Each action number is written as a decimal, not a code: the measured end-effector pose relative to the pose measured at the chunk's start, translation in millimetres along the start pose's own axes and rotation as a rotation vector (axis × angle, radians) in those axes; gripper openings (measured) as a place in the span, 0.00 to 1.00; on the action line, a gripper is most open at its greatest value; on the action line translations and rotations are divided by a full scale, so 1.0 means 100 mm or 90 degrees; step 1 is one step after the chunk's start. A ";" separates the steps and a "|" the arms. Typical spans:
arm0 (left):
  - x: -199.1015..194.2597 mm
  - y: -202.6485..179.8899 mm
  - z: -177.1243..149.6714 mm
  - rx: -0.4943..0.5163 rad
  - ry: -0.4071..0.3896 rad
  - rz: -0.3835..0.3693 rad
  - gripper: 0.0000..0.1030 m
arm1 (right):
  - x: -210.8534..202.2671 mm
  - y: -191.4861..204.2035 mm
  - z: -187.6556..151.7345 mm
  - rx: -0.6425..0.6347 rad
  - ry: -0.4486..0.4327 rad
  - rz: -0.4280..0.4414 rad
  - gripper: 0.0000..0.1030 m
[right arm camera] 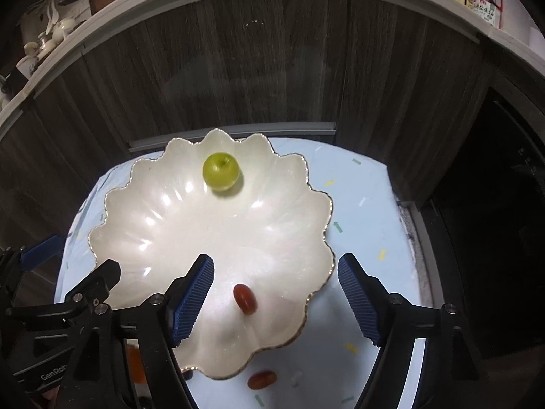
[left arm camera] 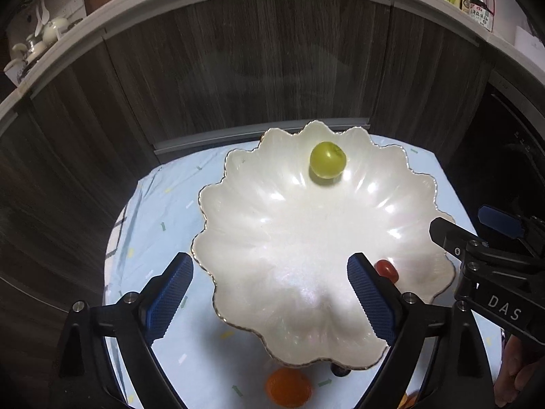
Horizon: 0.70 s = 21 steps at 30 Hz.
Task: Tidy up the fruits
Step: 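Open the left gripper to drop the apple while the right gripper releases the date, then withdraw both grippers from the bowl back over the fruits on the cloth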
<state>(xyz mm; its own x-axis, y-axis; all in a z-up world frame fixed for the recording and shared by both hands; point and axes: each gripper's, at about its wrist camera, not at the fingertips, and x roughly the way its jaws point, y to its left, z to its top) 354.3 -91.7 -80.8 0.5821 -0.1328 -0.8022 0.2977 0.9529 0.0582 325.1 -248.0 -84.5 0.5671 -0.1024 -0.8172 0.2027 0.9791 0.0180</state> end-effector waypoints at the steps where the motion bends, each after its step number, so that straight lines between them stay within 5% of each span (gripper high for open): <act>1: -0.03 0.00 0.00 0.000 -0.003 0.001 0.90 | -0.03 0.00 0.00 -0.001 -0.002 -0.001 0.74; 21: -0.66 -0.02 -0.19 0.008 -0.055 0.014 0.90 | -0.68 0.01 -0.21 0.004 -0.050 -0.010 0.75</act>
<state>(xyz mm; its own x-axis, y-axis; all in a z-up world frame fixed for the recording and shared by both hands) 300.7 -79.5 -39.3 0.6517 -0.1348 -0.7464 0.2927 0.9525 0.0836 269.8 -236.2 -41.1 0.6243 -0.1314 -0.7700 0.2169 0.9761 0.0092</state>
